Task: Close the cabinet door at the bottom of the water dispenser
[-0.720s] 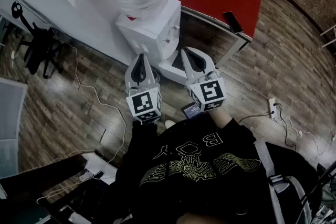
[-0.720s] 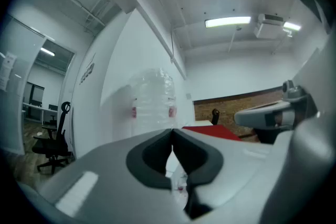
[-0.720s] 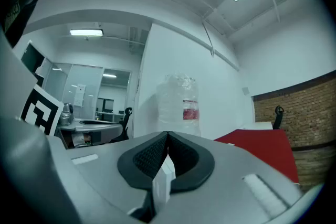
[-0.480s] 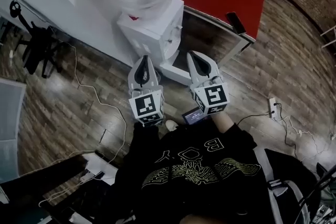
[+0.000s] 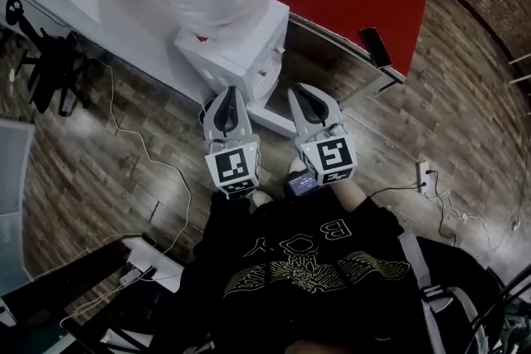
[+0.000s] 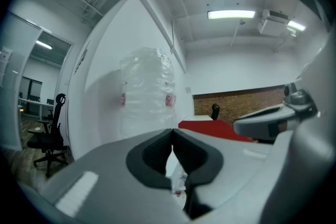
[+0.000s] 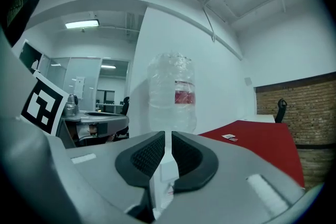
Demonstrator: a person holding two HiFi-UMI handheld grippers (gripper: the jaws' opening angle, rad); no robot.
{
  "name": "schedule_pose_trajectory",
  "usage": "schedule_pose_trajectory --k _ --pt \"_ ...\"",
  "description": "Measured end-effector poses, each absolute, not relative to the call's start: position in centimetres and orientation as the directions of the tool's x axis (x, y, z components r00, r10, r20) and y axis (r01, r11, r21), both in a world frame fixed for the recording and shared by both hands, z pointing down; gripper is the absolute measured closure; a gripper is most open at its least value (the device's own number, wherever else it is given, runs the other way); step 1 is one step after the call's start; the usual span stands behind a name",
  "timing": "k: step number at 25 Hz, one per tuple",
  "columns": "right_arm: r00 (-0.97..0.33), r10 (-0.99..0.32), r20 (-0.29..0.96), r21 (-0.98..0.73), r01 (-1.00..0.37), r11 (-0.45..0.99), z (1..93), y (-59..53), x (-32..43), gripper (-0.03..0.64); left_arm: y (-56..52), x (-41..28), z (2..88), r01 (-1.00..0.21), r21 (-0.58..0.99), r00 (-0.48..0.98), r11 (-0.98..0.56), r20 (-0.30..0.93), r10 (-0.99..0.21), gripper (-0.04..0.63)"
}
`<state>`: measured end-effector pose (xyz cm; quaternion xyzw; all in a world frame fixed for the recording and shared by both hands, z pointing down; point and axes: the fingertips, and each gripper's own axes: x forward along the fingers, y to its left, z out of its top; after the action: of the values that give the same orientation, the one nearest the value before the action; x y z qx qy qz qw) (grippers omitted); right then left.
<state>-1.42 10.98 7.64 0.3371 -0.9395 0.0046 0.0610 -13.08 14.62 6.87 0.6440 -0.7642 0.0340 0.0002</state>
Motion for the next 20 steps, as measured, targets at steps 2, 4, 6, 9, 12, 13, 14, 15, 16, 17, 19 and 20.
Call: schedule_pose_trajectory --k 2,4,6,9,12,13,14,15,16,17,19,20 --pt "-0.776 -0.62 0.118 0.041 -0.62 0.783 7.5 9.7 -1.6 0.577 13.1 -13.2 6.7 -0.982 -0.056 -0.182 0.18 0.045 -0.982 0.588" --pt "-0.78 -0.614 0.125 0.042 -0.614 0.788 7.7 8.5 -1.3 0.571 12.0 -13.1 6.6 -0.98 -0.063 -0.194 0.191 0.044 -0.98 0.588" --pt "-0.777 -0.614 0.138 0.033 -0.616 0.787 8.3 7.3 -1.1 0.566 11.1 -13.1 6.7 -0.979 -0.065 -0.198 0.195 0.043 -0.979 0.588" --pt "-0.767 -0.622 0.158 0.024 -0.627 0.779 9.3 5.7 -1.4 0.555 9.4 -13.9 7.6 -0.981 -0.055 -0.191 0.187 0.056 -0.98 0.588" --pt "-0.752 -0.636 0.173 0.036 -0.641 0.767 10.0 4.8 -2.4 0.535 8.2 -14.9 9.0 -0.985 -0.048 -0.169 0.166 0.075 -0.983 0.588" --pt "-0.746 -0.641 0.181 0.043 -0.645 0.763 10.2 4.3 -2.8 0.526 7.5 -15.2 9.2 -0.987 -0.049 -0.156 0.153 0.078 -0.985 0.588" --pt "-0.739 -0.646 0.191 0.046 -0.651 0.758 10.7 3.8 -3.0 0.517 6.7 -15.4 9.5 -0.989 -0.054 -0.141 0.137 0.082 -0.987 0.588" --pt "-0.732 -0.651 0.202 0.047 -0.657 0.752 11.2 3.4 -3.2 0.511 6.0 -15.4 9.8 -0.991 -0.057 -0.122 0.118 0.089 -0.989 0.588" --pt "-0.724 -0.656 0.212 0.048 -0.663 0.747 11.7 3.1 -3.1 0.499 5.5 -15.3 10.2 -0.994 -0.059 -0.102 0.097 0.098 -0.99 0.588" --pt "-0.718 -0.66 0.22 0.053 -0.667 0.743 12.3 2.9 -3.1 0.482 5.0 -15.2 10.7 -0.995 -0.059 -0.081 0.075 0.108 -0.991 0.588" --pt "-0.707 -0.663 0.246 0.073 -0.669 0.74 14.1 2.7 -3.0 0.471 4.4 -14.9 11.9 -0.998 -0.06 -0.045 0.037 0.13 -0.991 0.588" --pt "-0.702 -0.661 0.267 0.08 -0.667 0.741 15.3 2.7 -3.0 0.469 4.1 -14.9 12.7 -0.998 -0.062 -0.033 0.024 0.142 -0.989 0.588"
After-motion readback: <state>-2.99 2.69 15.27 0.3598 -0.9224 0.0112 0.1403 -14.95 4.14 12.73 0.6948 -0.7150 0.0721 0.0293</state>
